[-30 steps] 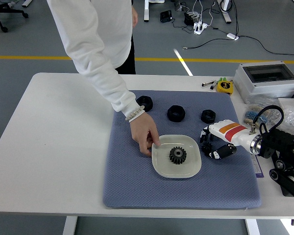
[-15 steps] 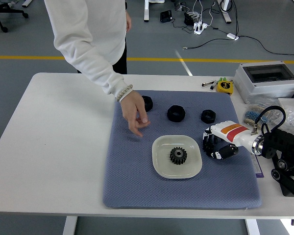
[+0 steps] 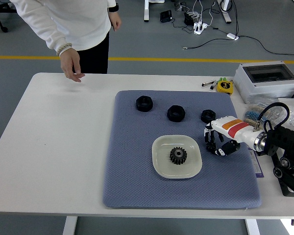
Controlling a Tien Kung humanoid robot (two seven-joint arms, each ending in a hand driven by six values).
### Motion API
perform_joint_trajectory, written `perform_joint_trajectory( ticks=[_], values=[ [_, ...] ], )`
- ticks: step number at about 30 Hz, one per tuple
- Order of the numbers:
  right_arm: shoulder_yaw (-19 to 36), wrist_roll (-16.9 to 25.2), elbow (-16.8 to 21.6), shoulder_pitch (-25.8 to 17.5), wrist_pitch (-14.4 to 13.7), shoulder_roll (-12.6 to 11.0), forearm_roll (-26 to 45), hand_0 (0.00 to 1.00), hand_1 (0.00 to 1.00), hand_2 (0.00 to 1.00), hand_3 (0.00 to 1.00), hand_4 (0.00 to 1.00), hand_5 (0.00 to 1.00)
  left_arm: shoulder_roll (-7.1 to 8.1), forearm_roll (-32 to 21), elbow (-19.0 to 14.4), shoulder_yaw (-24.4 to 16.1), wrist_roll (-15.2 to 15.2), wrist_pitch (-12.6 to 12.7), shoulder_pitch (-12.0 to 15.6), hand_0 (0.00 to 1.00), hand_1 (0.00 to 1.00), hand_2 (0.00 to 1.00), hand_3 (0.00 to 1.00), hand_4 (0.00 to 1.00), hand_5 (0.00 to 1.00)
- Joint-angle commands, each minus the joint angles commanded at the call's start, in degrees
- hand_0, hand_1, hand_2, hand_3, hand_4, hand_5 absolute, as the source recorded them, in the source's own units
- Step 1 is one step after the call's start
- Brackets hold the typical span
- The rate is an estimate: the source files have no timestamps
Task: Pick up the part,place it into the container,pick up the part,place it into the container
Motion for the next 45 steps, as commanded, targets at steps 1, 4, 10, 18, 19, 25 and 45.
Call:
perform_joint_trajectory(
  ticks=[1,4,10,18,19,25,45],
  values=[
    [0.5,-0.1,0.7,0.0,0.0,-0.2,-0.5,0.158,0.243,0.361,0.453,0.88,0.042,0.01,0.1,0.0,0.0,0.0,0.0,0.0,0.715,0.624,0.726,0.623,0.72,0.683],
    [2.0,-0.3,2.7,0.0,-0.1,-0.7,-1.4,0.155,0.239,0.363,0.453,0.883,0.031,0.07,0.5,0.0,-0.2,0.2,-0.1,0.0,0.715,0.626,0.726,0.623,0.719,0.682],
    [3.4,-0.8,4.7,0.2,0.5,-1.2,-2.1,0.16,0.238,0.36,0.455,0.877,0.024,0.18,0.5,0.0,0.1,0.1,-0.3,-0.3,0.715,0.625,0.724,0.623,0.72,0.682],
    [5.1,-1.4,8.6,-0.6,0.6,-1.7,-2.4,0.165,0.239,0.357,0.458,0.868,0.022,0.16,-0.5,0.0,0.6,-0.1,-0.2,-0.4,0.715,0.625,0.724,0.623,0.719,0.681],
    [4.9,-1.5,9.2,-0.5,0.6,-1.7,-2.2,0.165,0.239,0.357,0.458,0.868,0.022,0.17,-0.4,0.0,0.6,-0.1,-0.2,-0.4,0.715,0.625,0.724,0.623,0.719,0.681],
    [0.6,-2.0,13.1,0.5,0.9,-1.0,-1.8,0.163,0.238,0.357,0.458,0.861,0.03,0.2,-0.1,0.0,0.6,0.0,-0.3,-0.5,0.715,0.625,0.723,0.623,0.721,0.682],
    [-6.5,-2.2,12.9,3.3,1.0,2.6,-1.1,0.171,0.243,0.36,0.459,0.863,0.032,0.38,-0.2,-0.1,0.7,0.0,-0.2,-0.7,0.715,0.619,0.722,0.622,0.721,0.68]
  ],
)
